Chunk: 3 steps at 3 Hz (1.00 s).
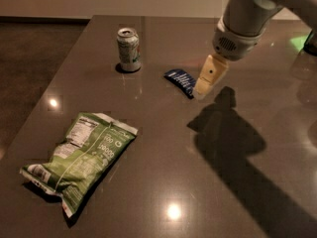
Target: Pick rxbar blueberry
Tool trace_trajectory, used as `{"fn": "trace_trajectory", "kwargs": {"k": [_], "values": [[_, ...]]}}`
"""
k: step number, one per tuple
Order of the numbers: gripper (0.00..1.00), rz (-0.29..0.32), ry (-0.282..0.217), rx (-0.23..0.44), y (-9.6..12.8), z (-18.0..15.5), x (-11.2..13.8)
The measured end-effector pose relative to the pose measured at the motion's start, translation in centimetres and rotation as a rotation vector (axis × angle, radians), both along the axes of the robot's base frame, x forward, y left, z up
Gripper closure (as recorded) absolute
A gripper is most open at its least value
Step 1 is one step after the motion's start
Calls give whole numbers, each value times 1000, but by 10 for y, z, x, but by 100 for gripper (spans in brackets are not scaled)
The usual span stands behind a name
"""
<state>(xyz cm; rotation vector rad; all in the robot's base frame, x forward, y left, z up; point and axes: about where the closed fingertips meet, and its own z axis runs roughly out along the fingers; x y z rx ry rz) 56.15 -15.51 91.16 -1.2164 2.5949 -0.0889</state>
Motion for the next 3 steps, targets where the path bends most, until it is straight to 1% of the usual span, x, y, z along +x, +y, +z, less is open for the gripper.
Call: {"fn": "trace_trajectory", "kwargs": {"k": [1, 2, 3], "values": [[0, -53, 49, 13, 32, -27, 24], [0, -70, 76, 18, 47, -42, 37], [0, -96, 105, 18, 55, -59, 53]]}}
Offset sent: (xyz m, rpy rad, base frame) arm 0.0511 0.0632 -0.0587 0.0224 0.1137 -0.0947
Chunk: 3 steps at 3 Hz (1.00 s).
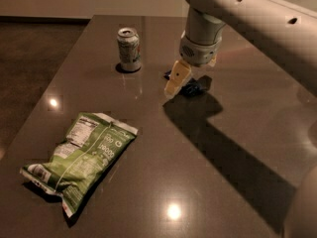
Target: Pick rxbar blueberry
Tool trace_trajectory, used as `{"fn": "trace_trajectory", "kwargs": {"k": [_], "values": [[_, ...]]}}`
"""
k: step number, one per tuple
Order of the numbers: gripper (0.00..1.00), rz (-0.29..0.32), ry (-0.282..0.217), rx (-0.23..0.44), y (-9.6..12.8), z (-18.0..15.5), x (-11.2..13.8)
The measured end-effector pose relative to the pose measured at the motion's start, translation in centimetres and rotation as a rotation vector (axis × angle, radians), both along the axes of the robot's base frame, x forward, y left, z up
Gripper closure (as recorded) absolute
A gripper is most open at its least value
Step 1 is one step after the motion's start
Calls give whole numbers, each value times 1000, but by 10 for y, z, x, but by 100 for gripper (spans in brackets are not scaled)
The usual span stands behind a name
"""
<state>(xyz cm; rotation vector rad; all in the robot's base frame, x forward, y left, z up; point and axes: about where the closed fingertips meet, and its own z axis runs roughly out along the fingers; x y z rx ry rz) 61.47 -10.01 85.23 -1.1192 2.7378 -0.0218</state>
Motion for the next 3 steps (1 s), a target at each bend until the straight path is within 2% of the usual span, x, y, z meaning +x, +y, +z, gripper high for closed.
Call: {"fn": "trace_trajectory", "kwargs": {"k": [1, 2, 3], "values": [[0, -14, 10, 4, 0, -7, 11], [13, -26, 18, 11, -4, -14, 20], [40, -18, 24, 31, -3, -17, 25]]}}
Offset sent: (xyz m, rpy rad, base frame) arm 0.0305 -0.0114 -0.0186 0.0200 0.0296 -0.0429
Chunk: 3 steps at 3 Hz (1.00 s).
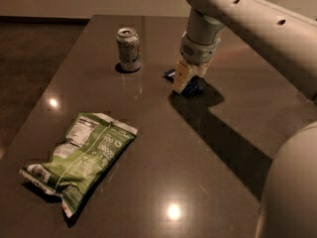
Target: Pick rxbar blueberry
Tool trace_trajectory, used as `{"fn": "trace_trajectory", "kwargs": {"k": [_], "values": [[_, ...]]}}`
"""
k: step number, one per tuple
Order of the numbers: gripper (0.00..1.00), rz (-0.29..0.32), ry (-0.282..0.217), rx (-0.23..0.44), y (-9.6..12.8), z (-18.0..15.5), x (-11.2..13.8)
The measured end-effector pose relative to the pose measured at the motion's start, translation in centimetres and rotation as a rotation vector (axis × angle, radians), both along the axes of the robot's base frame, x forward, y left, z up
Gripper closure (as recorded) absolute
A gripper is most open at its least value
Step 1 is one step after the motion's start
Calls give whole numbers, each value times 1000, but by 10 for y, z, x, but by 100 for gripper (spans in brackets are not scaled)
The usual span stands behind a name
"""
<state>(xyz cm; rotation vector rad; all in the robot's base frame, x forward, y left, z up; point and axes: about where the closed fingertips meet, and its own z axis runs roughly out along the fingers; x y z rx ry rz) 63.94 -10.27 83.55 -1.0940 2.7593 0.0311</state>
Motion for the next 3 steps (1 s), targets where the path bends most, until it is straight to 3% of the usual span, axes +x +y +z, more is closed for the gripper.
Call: {"fn": "trace_trajectory", "kwargs": {"k": [2, 3], "values": [[85, 29, -12, 46, 2, 14, -1], [100, 59, -24, 102, -2, 35, -3]]}}
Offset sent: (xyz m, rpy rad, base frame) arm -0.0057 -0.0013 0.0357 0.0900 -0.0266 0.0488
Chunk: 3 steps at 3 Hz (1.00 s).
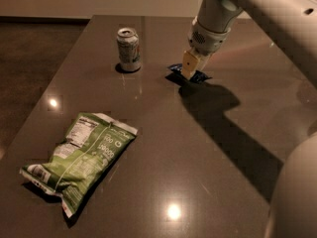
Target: Pick rxbar blueberry
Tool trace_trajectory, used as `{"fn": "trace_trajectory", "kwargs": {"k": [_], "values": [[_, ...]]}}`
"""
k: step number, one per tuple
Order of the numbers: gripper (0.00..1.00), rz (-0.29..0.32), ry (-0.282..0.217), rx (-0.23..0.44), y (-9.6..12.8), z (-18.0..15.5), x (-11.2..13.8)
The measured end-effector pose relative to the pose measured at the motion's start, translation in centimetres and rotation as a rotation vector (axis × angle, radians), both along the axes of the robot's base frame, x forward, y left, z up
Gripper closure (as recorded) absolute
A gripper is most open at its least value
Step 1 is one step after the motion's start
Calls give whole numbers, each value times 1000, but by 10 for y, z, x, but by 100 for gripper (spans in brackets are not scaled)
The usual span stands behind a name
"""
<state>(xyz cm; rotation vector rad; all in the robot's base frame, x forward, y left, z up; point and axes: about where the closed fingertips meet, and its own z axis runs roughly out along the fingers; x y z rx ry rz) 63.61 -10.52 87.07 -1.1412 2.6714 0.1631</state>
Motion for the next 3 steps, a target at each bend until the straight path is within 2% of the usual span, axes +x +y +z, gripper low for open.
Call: {"fn": "trace_trajectory", "kwargs": {"k": [1, 3], "values": [[100, 50, -27, 49, 1, 27, 1], [100, 159, -76, 102, 11, 75, -6]]}}
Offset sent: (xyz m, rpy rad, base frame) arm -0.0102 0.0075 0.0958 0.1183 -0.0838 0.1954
